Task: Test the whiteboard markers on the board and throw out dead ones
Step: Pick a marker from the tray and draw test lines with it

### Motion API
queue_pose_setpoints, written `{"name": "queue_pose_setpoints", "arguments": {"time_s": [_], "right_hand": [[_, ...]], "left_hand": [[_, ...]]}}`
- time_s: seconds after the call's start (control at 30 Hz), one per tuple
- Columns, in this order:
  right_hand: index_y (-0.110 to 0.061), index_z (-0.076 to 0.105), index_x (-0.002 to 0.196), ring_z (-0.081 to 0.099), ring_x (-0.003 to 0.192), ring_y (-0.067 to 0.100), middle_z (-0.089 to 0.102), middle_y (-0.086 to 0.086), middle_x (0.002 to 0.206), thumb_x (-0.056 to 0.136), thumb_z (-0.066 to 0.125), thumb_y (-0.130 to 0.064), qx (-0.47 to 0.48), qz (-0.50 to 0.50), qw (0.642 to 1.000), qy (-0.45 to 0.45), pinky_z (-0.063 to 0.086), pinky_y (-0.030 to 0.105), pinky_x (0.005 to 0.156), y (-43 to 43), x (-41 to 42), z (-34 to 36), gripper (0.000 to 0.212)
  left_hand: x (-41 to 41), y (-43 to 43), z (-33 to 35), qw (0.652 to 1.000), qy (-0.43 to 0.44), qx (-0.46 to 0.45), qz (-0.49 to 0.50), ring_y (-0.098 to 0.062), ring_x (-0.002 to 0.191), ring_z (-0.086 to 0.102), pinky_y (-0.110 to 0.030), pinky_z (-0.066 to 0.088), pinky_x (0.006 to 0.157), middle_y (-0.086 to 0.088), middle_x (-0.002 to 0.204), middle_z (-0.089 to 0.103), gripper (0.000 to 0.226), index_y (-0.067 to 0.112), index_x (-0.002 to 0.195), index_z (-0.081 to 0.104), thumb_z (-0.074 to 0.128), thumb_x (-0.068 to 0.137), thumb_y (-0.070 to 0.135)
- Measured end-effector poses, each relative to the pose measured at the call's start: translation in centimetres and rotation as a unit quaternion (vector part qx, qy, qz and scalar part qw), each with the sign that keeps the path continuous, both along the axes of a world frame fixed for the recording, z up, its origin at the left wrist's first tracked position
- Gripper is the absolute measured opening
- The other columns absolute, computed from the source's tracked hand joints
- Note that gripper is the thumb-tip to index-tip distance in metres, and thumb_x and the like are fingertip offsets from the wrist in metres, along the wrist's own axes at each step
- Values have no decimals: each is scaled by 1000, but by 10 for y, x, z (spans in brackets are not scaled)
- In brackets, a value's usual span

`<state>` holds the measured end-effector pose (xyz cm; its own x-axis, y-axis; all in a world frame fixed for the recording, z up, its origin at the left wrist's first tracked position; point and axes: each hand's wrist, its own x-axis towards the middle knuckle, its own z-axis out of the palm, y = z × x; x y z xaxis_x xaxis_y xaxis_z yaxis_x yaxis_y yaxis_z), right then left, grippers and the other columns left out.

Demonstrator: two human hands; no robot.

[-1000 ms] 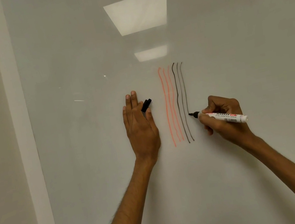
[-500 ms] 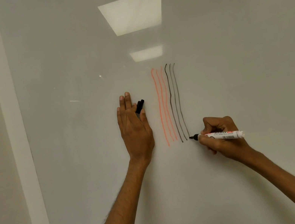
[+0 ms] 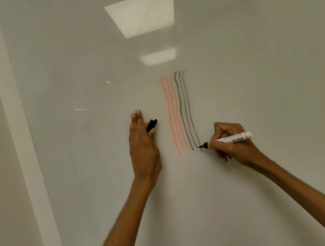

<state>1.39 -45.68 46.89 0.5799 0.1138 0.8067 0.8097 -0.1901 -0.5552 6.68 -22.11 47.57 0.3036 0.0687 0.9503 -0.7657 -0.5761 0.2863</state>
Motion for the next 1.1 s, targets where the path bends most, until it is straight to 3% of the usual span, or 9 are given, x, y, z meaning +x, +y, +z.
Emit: {"name": "queue_pose_setpoints", "arguments": {"time_s": [0.1, 0.23, 0.33, 0.47, 0.6, 0.77, 0.93, 1.03, 1.1], "right_hand": [[0, 52, 70, 52, 37, 20, 61, 9, 54, 85, 65, 11, 21, -3, 1000, 17, 39, 19, 38, 2, -6, 3, 23], [0, 63, 80, 56, 40, 21, 69, 11, 66, 86, 70, 2, 37, -7, 998, 53, 39, 20, 38, 7, -14, -2, 9], [-6, 69, 92, 56, 42, 20, 73, 11, 76, 87, 73, -8, 46, 6, 993, 110, 38, 20, 37, 8, -20, -19, 7], [-6, 71, 98, 56, 42, 19, 74, 13, 82, 87, 72, -14, 72, 29, 980, 183, 36, 20, 37, 15, -27, -66, 13], [-5, 72, 95, 55, 42, 20, 73, 13, 80, 90, 68, -16, 83, 58, 965, 243, 36, 20, 38, 31, -40, -114, 13], [-5, 72, 93, 55, 42, 21, 72, 15, 78, 91, 68, -14, 67, 94, 947, 299, 37, 21, 39, 54, -58, -168, 10], [-6, 71, 93, 54, 42, 19, 70, 12, 74, 92, 65, -11, 115, 100, 923, 353, 38, 22, 40, 63, -72, -211, 8], [-7, 71, 93, 53, 41, 17, 70, 9, 72, 91, 65, -12, 153, 94, 910, 374, 38, 21, 39, 63, -78, -229, 8], [-8, 71, 93, 54, 41, 17, 70, 9, 71, 91, 66, -12, 160, 91, 905, 384, 39, 21, 39, 64, -82, -240, 7]], "left_hand": [[-26, 2, -26, 998, 54, 2, -26, 0, 148, 10, -6, 6, 115, 13, 160, 11, 46, 39, 147, 12, 32, 109, 23], [-44, 11, -72, 991, 115, 68, 8, -11, 149, 22, -28, 17, 120, 4, 165, 12, 56, 46, 152, -3, 31, 109, 33], [-63, 21, -93, 985, 138, 102, 15, -17, 144, 38, -40, 11, 125, -4, 153, 44, 37, 37, 142, 27, 37, 107, 30], [-87, 37, -134, 981, 130, 139, 39, -2, 144, 32, -44, 1, 123, 16, 126, 61, 20, 26, 118, 62, 51, 103, 32], [-101, 43, -170, 972, 193, 132, 22, 10, 132, 34, -44, 11, 121, 28, 119, 54, 21, 30, 119, 67, 55, 101, 32], [-117, 42, -210, 961, 244, 132, -3, -6, 125, 52, -48, 36, 111, 19, 122, 62, 22, 30, 120, 67, 58, 100, 32], [-143, 43, -239, 949, 274, 153, 20, 2, 129, 35, -28, 22, 109, 7, 134, 58, 24, 29, 122, 66, 56, 100, 33], [-151, 47, -256, 941, 294, 168, 25, -14, 130, 46, -32, 28, 111, 5, 131, 61, 24, 30, 121, 67, 58, 99, 35], [-154, 49, -267, 938, 298, 179, 17, -12, 121, 53, -41, 38, 109, 8, 120, 66, 22, 29, 118, 68, 59, 98, 35]]}}
